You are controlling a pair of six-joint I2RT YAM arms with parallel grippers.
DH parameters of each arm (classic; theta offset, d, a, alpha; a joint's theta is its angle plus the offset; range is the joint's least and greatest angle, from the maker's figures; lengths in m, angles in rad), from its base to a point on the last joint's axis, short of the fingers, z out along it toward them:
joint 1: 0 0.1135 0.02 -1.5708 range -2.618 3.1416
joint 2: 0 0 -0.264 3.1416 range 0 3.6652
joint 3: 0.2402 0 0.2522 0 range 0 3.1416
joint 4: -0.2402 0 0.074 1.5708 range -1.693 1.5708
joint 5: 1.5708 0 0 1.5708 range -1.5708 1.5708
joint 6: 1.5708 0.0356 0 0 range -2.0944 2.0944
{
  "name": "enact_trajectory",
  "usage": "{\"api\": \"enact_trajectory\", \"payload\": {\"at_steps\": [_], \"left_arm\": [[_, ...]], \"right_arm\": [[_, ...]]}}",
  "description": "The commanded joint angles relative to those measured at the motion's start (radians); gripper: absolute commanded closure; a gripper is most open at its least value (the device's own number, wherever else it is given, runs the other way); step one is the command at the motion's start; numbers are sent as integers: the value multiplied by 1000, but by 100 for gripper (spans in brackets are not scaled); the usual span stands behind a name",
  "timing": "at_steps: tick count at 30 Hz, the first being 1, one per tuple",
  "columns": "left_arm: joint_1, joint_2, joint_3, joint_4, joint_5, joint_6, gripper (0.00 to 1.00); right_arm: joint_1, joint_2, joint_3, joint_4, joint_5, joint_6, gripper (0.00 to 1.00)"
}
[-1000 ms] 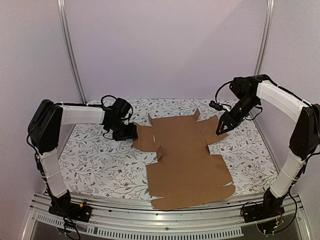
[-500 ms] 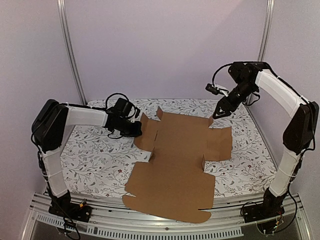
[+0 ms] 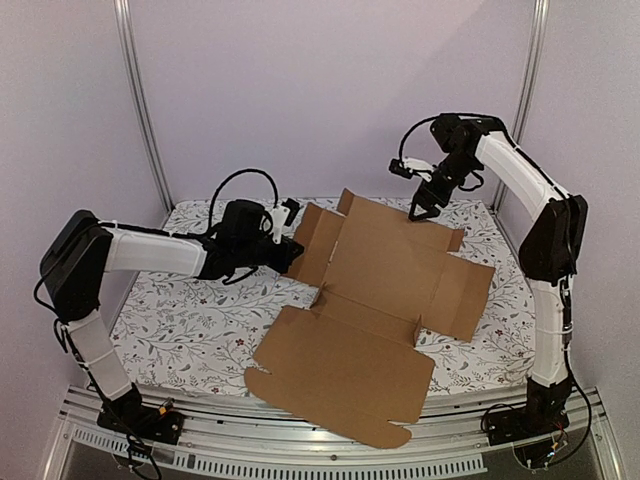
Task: Fold the paper box
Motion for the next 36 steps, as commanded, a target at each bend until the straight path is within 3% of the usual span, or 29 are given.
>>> {"api": "enact_trajectory", "payload": {"at_steps": [1, 5, 11, 19, 21, 24, 27, 36], "left_arm": [[-36, -28, -32, 105, -49, 76, 100], [-49, -20, -41, 132, -74, 81, 100], [-55, 4, -27, 143, -82, 70, 100], [-66, 21, -44, 187, -94, 14, 100], [-65, 18, -53, 186, -97, 2, 95], [-65, -14, -80, 170, -96, -8, 74], [-66, -97, -141, 179, -99, -26, 61], [-54, -443, -399, 226, -157, -70, 40]], "right_arm": [[32, 68, 39, -153, 9, -22, 25], [42, 95, 39, -197, -12, -4, 37], [48, 86, 24, -210, -16, 48, 73], [148, -58, -214, 8, 202, 77, 97], [192, -115, -293, 82, 316, 70, 100], [247, -176, -383, 184, 456, 58, 100], [289, -212, -411, 237, 551, 50, 100], [396, -272, -618, 453, 780, -36, 100]]}}
